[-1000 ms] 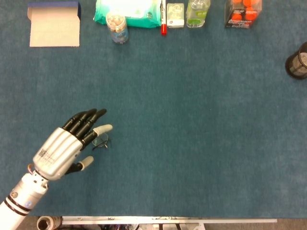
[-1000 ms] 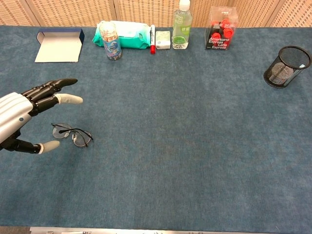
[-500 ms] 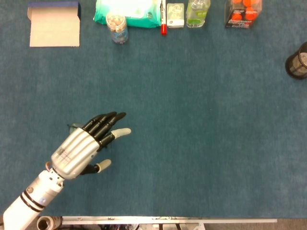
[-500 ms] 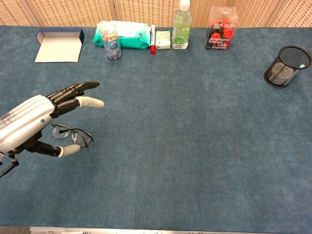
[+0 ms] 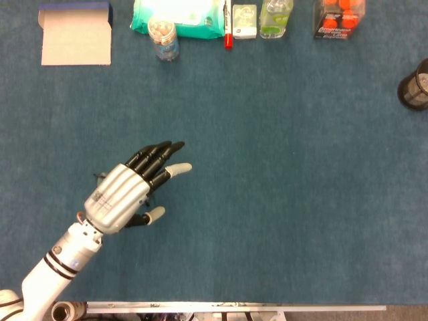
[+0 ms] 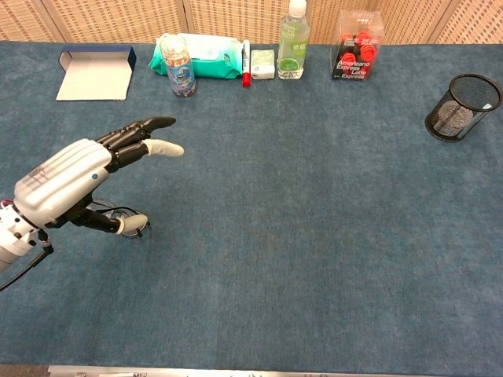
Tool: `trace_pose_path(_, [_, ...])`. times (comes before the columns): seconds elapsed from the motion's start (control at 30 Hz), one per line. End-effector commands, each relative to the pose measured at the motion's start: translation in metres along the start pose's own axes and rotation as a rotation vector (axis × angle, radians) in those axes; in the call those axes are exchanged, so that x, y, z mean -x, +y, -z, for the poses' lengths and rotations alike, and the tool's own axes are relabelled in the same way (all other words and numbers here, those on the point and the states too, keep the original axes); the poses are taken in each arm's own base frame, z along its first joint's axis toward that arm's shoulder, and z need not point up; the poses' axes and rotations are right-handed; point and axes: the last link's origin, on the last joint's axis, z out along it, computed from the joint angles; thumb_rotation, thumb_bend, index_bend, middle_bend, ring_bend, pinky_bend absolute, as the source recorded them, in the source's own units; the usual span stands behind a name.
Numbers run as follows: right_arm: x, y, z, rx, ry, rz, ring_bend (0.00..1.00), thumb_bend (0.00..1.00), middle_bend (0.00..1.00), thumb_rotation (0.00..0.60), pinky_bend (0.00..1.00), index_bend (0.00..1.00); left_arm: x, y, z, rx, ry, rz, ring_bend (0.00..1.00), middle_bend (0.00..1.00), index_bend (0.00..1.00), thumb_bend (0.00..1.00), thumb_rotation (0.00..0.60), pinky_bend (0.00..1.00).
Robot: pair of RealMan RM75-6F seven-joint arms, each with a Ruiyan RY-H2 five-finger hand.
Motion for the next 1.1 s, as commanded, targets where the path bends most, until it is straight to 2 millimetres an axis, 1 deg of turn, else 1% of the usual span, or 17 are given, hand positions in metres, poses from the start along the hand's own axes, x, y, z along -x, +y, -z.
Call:
trace_pose_path(0.03, [0.0,0.0,0.0,0.0,0.0,-0.001,0.39,0.31,0.49,0.6,0.46,0.56,0.0,-0.002,-0.002,-0.007,0.009,-0.009,0.0,0.0,0.17,0.2,0.6,0.11])
trace_pose_path(0.3, [0.001,0.0,0.0,0.001,-0.002,-0.001,0.39,0.31,0.49,0.6,0.46,0.56,-0.001,-0.011,-0.004,-0.039,0.072,-0.063,0.0,0.0,0.17,0.2,0.6,0.11])
trace_pose_path(0.7, [0.002,0.001,0.0,0.004,-0.006,0.003,0.39,0.31,0.49,0.6,0.46,0.56,0.004,-0.026,-0.001,-0.086,0.07,-0.112,0.0,0.0,0.17,0.2,0.6,0.11])
trace_pose_path(1.1, [0.003,0.001,0.0,0.005,-0.007,0.005,0.39,0.31,0.49,0.6,0.46,0.56,0.009,-0.045,-0.005,-0.134,0.076,-0.134,0.0,0.0,0.17,0.2,0.6,0.11])
